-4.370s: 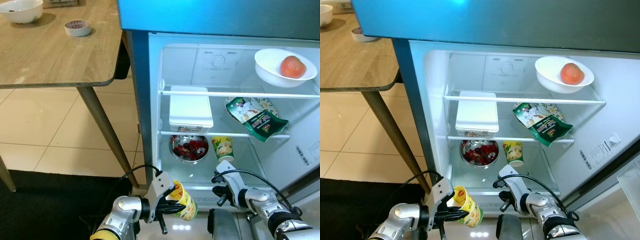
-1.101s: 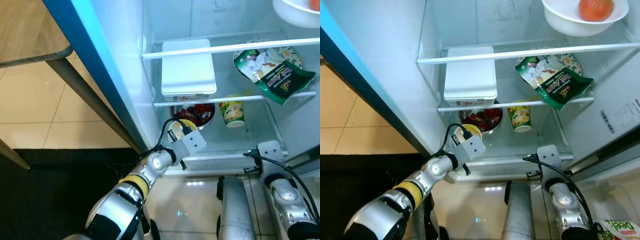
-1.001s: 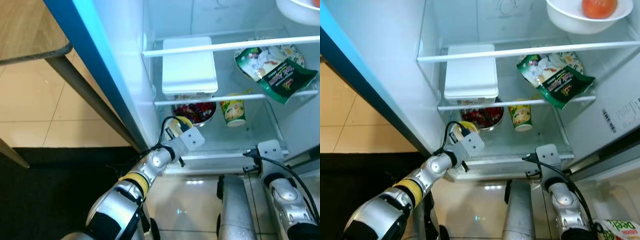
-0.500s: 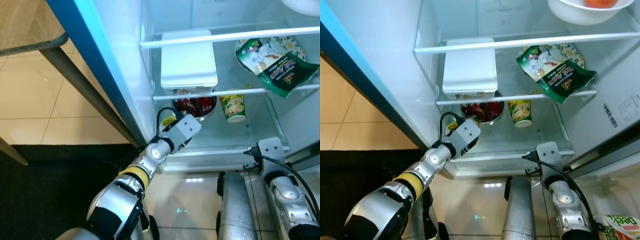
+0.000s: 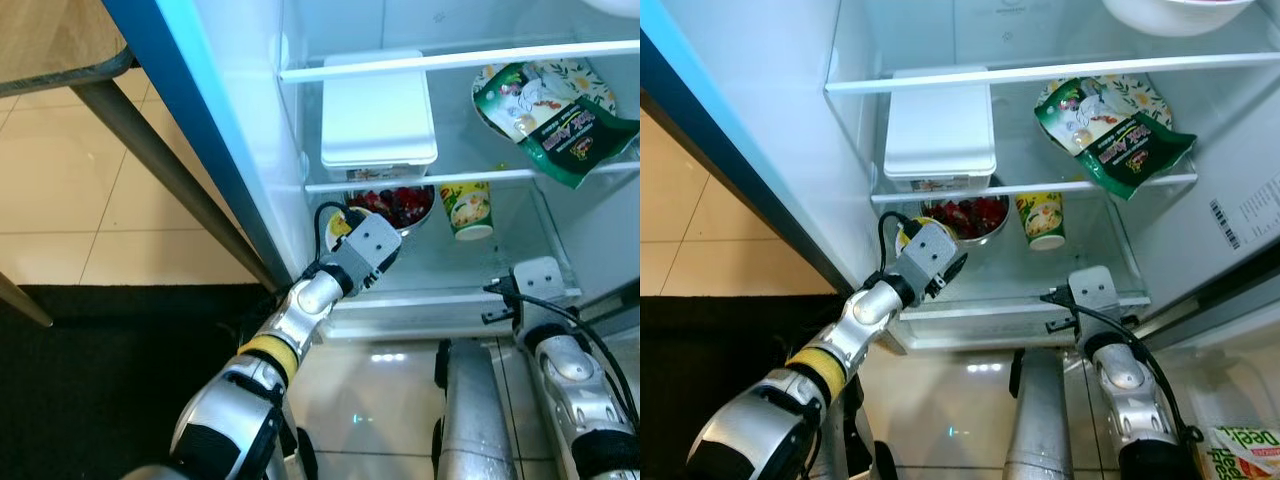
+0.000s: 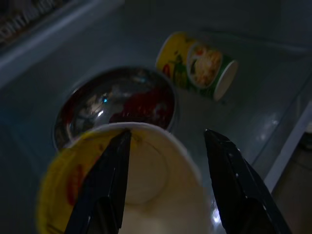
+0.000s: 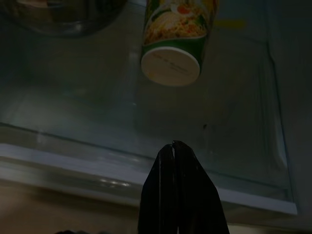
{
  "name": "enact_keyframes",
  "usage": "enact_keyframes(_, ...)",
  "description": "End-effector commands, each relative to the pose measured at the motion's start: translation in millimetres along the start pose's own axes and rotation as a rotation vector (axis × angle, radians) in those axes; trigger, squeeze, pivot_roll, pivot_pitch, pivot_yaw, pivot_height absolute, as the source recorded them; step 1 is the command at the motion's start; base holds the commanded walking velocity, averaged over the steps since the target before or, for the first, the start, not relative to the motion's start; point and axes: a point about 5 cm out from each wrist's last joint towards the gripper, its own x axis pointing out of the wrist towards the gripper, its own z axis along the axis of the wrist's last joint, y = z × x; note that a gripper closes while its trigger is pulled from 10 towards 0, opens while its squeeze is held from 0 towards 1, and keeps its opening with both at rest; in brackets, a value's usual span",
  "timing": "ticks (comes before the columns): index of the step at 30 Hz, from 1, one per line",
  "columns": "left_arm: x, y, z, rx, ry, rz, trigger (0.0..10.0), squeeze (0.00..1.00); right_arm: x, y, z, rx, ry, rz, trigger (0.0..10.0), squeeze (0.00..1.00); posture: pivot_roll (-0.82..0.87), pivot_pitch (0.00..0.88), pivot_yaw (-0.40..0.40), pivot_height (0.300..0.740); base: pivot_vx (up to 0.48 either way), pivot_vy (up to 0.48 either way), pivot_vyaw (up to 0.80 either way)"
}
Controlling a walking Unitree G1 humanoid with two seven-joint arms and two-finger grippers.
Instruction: Restocking fridge
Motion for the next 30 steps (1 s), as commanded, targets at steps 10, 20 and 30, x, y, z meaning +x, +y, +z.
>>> enact_keyframes(10, -11.8, -10.4, 10.2, 0.029, -0.115, -0.049, 10.0, 0.00, 9.5, 3.9, 4.0, 0.033, -0.005, 0.023, 10.0, 0.00, -0.05, 0.264, 0.067, 0.427, 0.000, 0.000, 0.00)
enact_keyframes(20, -17.7, -12.9, 10.2, 0.022, -0.126, -0.040, 10.0, 0.00, 18.8, 5.2, 13.3, 0.040, -0.027, 0.034, 10.0, 0.00, -0.04, 0.225, 0.061, 0.427, 0.000, 0.000, 0.00)
enact_keyframes(30, -32.4, -37.2, 9.1, -0.104, -0.145, -0.166, 10.0, 0.00, 25.7, 17.3, 20.0, 0.066, -0.051, 0.159, 10.0, 0.00, -0.03, 0.193, 0.056, 0.427, 0.000, 0.000, 0.00)
